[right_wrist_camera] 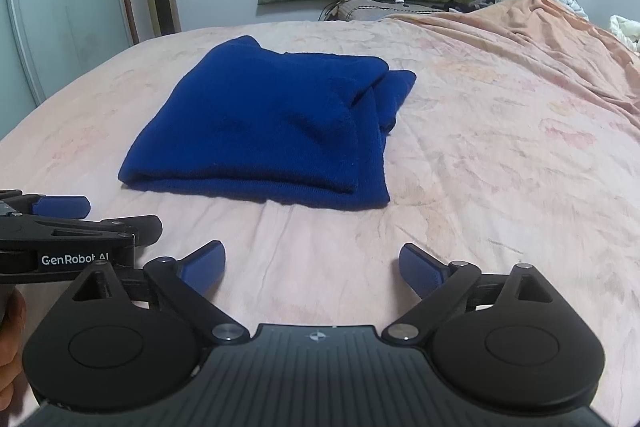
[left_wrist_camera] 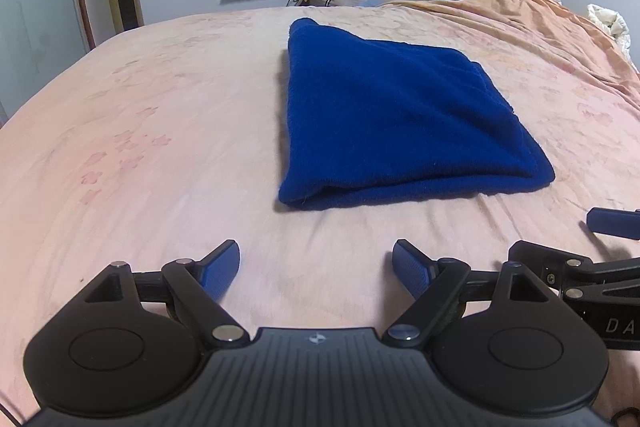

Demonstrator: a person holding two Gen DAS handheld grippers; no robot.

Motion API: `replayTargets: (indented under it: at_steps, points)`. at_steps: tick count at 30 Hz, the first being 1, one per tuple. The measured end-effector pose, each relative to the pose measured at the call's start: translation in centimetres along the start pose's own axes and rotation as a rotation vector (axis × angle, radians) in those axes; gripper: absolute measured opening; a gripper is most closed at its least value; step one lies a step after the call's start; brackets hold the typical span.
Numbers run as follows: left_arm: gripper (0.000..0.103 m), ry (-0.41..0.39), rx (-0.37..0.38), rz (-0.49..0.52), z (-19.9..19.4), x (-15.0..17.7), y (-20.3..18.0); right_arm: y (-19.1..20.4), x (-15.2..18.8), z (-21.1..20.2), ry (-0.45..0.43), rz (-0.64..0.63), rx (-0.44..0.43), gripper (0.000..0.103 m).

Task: Fold small clothes

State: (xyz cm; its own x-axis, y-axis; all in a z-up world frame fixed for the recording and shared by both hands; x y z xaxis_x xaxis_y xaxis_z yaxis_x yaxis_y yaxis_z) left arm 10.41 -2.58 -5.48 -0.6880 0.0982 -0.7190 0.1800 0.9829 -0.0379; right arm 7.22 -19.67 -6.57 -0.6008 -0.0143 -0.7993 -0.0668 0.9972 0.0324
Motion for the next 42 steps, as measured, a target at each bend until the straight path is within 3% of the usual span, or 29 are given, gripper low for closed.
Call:
replayTargets:
  at_steps: [13,27,42]
  points:
    - [0.089,-0.021,-0.032,-0.024,-0.3,0.7,0.8,0.8,0.5,-0.7,-0.008,-0.025,0.010,0.099]
    - [0.100,-0.034,-0.063,-0.042,-0.1,1.1,1.2,0.0,1.0,-0.5,0.004,-0.003,0.032,0.102]
    - [0.103,-0.041,-0.064,-0.051,0.1,1.2,1.5,-0.2,1.2,-0.4,0.003,0.001,0.034,0.102]
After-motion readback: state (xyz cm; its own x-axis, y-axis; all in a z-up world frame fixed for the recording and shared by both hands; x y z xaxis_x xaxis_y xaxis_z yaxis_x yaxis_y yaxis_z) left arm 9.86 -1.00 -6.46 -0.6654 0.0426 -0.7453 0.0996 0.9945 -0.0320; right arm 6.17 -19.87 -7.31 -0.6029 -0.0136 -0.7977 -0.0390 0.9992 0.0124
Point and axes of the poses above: each gripper's, at about its wrist camera, not at the fingertips, and z roughly the way its jaws point, y to its left, x to its underside, the point moved 5 cm from there along z, roughly the way its jaws point, and after that the axes turned 4 degrees about x, right-handed, at the moved point
